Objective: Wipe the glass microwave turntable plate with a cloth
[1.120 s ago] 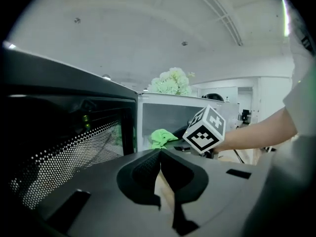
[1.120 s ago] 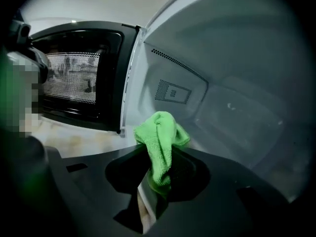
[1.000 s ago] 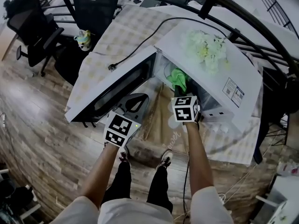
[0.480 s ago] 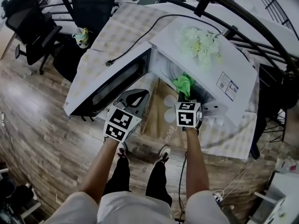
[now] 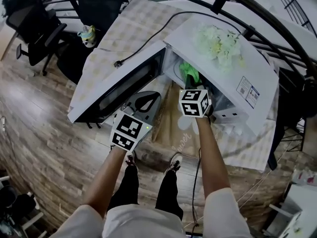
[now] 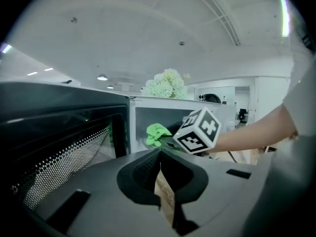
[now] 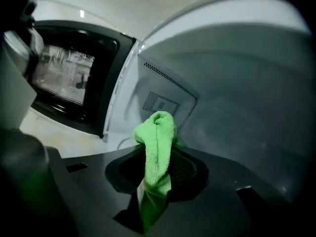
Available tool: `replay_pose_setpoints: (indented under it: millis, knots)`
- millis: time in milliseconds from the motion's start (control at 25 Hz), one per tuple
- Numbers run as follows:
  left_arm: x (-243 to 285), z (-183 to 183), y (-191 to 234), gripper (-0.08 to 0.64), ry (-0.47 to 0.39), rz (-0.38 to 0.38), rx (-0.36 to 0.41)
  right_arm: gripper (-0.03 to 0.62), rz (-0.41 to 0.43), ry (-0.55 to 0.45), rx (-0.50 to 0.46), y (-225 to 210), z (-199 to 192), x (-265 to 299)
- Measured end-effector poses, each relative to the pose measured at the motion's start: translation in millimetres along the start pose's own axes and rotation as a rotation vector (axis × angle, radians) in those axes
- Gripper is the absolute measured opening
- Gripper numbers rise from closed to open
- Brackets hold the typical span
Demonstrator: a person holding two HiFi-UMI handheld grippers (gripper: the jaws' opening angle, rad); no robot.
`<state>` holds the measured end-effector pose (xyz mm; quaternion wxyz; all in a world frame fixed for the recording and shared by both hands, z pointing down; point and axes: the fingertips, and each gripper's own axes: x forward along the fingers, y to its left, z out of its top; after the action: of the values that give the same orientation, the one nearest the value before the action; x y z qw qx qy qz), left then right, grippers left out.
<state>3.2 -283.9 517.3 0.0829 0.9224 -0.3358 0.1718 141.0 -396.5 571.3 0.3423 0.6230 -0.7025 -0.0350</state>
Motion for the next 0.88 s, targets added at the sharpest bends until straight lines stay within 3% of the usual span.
replay_pose_setpoints:
  millis: [160,280,400,720,880]
  knots:
    - [5,-17,-9,0.018,0.024,-0.024,-0.004,0.107,-0.032,0.084,-0.140,-5,-4,41]
    - [6,-31,-13,0.018,0.048,-0.040,-0.001,0.104,0.057,0.149,-0.103,2,-12,59]
    - [5,-41,-10,0.018,0.064,-0.036,-0.013,0.096,0.097,0.149,-0.066,6,-11,62]
    - [1,-35,-6,0.018,0.057,-0.026,-0.026,0.106,0.230,0.185,-0.112,26,-20,29]
    - [1,-38,-12,0.018,0.061,-0.030,-0.035,0.104,0.256,0.199,-0.096,34,-30,3]
